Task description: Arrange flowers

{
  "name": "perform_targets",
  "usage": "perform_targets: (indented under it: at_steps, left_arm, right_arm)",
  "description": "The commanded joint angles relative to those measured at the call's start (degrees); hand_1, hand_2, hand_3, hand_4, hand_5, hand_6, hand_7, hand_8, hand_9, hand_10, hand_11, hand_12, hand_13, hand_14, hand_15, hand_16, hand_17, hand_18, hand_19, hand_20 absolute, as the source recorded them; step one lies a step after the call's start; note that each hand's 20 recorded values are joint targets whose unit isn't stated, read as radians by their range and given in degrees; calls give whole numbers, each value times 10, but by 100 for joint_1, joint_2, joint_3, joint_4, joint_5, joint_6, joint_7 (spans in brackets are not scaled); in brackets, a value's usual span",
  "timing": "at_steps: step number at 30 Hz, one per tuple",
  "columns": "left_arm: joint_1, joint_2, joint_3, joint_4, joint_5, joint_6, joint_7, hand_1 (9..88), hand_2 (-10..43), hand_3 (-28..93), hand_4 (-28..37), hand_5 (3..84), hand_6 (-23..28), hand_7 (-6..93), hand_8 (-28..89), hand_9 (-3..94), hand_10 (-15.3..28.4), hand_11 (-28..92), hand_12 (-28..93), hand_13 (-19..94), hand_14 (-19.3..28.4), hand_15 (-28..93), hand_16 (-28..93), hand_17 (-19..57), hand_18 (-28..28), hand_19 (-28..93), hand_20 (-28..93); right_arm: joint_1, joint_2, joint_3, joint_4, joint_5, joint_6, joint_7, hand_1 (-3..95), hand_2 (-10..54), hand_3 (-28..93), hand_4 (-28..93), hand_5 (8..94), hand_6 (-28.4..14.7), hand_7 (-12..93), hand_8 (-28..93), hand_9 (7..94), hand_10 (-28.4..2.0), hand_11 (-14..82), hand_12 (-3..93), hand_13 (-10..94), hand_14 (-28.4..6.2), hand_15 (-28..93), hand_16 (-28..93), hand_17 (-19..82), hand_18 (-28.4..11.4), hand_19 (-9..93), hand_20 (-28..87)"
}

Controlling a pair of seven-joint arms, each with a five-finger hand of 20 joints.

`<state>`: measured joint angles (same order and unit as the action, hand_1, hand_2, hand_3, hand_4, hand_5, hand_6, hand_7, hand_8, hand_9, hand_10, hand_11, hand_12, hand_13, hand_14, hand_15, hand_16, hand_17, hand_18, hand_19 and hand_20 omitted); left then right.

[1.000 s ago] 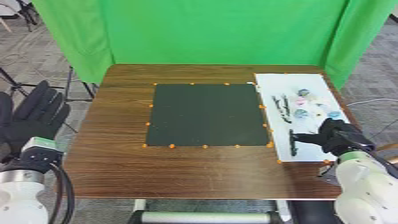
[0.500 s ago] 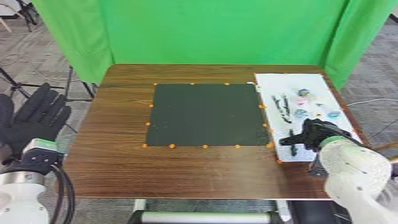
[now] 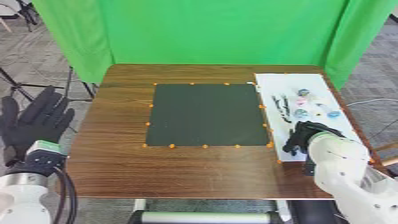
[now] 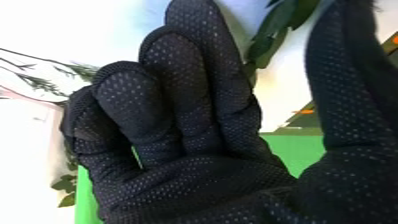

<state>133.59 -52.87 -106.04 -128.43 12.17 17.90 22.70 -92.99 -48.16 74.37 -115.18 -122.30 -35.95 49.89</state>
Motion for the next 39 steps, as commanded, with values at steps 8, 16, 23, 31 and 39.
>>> perform_targets:
  at_steps: [8,16,23,31,39]
  left_arm:
    - [-35,-55,45,10,-60,-67,-51,226,144,693,-283,388,67,134,-87,281,126,185,77,158,98,272,-108,-54,81,256,67]
    - [-21,-48,88,-10,-83,-45,-5,225,144,697,-283,389,68,135,-86,282,127,186,77,158,98,271,-109,-52,80,257,67]
    - [-26,-45,81,0,-95,-49,3,226,144,696,-283,389,68,135,-86,282,127,187,77,158,97,271,-109,-51,80,257,67]
    - [-133,-10,93,40,-73,-89,-50,227,143,698,-283,390,68,136,-87,282,127,186,77,158,98,271,-109,-51,80,256,67]
    - [-14,-13,-35,10,-84,-22,17,227,142,697,-283,389,68,135,-87,282,127,186,77,159,97,270,-109,-50,80,255,67]
  right_arm:
    - [-439,-124,-290,469,216,-43,1,499,-85,732,-234,785,-21,363,247,822,-138,450,391,743,-144,637,353,426,-253,932,393]
    - [-829,17,-76,290,-169,942,-405,440,-95,777,-73,760,-26,468,236,833,-112,434,460,770,-119,627,344,460,-234,932,392]
    - [-1051,96,115,83,-443,1529,-626,422,-95,779,-20,765,-17,501,218,869,-100,404,433,837,-88,548,340,527,-213,932,371]
    - [-1911,50,748,-892,-1053,2836,-713,411,-95,794,8,787,-21,491,229,889,-100,393,433,857,-84,538,346,544,-214,932,386]
    - [-1260,-22,538,-1184,-770,3504,-867,407,-95,804,11,803,-20,476,241,902,-101,393,432,871,-82,536,356,556,-217,932,404]
